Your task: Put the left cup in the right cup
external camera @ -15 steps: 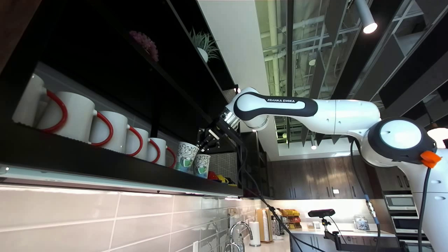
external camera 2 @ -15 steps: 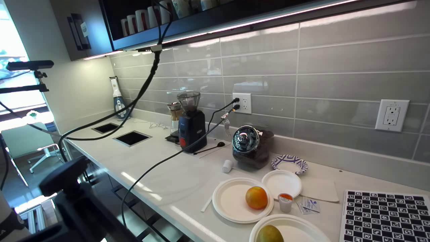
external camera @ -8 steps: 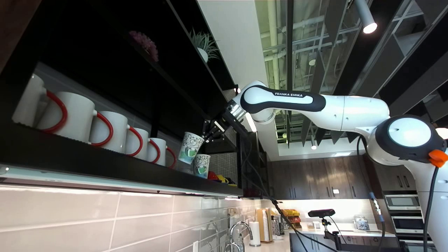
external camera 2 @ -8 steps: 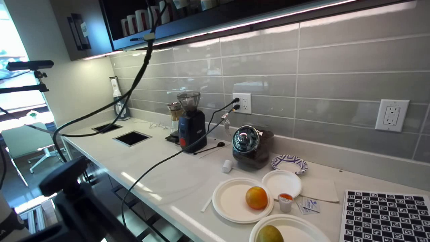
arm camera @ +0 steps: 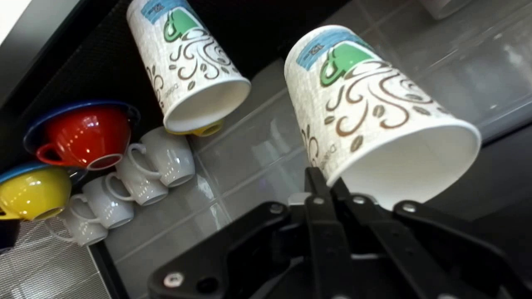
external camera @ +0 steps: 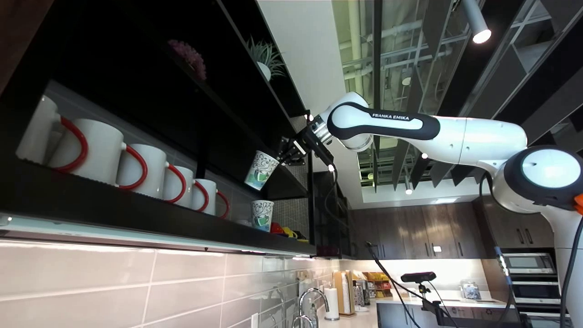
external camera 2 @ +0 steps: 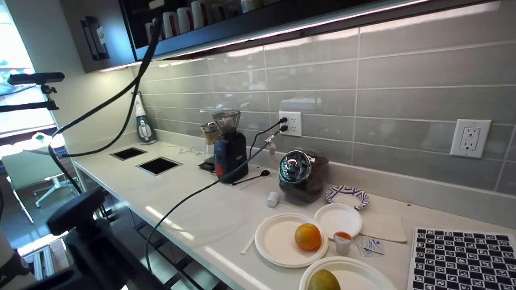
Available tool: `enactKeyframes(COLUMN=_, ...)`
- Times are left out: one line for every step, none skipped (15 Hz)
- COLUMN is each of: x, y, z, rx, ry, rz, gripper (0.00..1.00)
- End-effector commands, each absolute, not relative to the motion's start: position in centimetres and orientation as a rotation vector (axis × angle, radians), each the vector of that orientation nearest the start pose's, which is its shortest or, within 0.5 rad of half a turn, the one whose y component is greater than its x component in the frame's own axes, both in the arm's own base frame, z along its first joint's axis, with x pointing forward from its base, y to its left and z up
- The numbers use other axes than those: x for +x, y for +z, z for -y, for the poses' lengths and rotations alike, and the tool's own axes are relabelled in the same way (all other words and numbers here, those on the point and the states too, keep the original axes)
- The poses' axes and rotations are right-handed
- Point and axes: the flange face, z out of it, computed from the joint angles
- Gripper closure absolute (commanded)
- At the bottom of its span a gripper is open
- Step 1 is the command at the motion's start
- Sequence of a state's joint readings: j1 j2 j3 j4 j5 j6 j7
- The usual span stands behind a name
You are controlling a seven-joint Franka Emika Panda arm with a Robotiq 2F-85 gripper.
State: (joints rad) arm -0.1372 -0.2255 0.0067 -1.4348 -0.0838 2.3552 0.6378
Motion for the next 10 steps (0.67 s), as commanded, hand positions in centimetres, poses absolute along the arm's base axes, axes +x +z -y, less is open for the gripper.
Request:
enactKeyframes(x=46.0, y=91.5, z=8.0, rx=-2.274, ry=-1.662, rz=-0.997, gripper=0.99)
enactKeyframes(x=46.0, y=91.5, z=8.7, rx=-2.269, ry=-1.666, rz=-1.022, gripper=0.99)
enactKeyframes(x=46.0, y=91.5, z=9.2, rx=-2.264, ry=-1.673, rz=-1.042, gripper=0.99)
enactKeyframes(x=46.1, y=91.5, z=9.8, rx=-2.261, ry=-1.674, rz=-1.064, gripper=0.99)
enactKeyframes(x=46.2, y=91.5, z=10.3, rx=-2.261, ry=-1.673, rz=-1.082, gripper=0.99)
enactKeyframes(x=46.2, y=91.4, z=10.8, rx=-2.26, ry=-1.673, rz=-1.1, gripper=0.99)
enactKeyframes(x=46.3, y=91.2, z=11.2, rx=-2.259, ry=-1.668, rz=-1.114, gripper=0.99)
enactKeyframes(x=46.4, y=91.1, z=11.6, rx=-2.257, ry=-1.667, rz=-1.129, gripper=0.99)
enactKeyframes(x=46.6, y=91.0, z=11.9, rx=-2.252, ry=-1.664, rz=-1.137, gripper=0.99)
enactKeyframes(x=46.8, y=90.9, z=12.1, rx=-2.246, ry=-1.663, rz=-1.141, gripper=0.99)
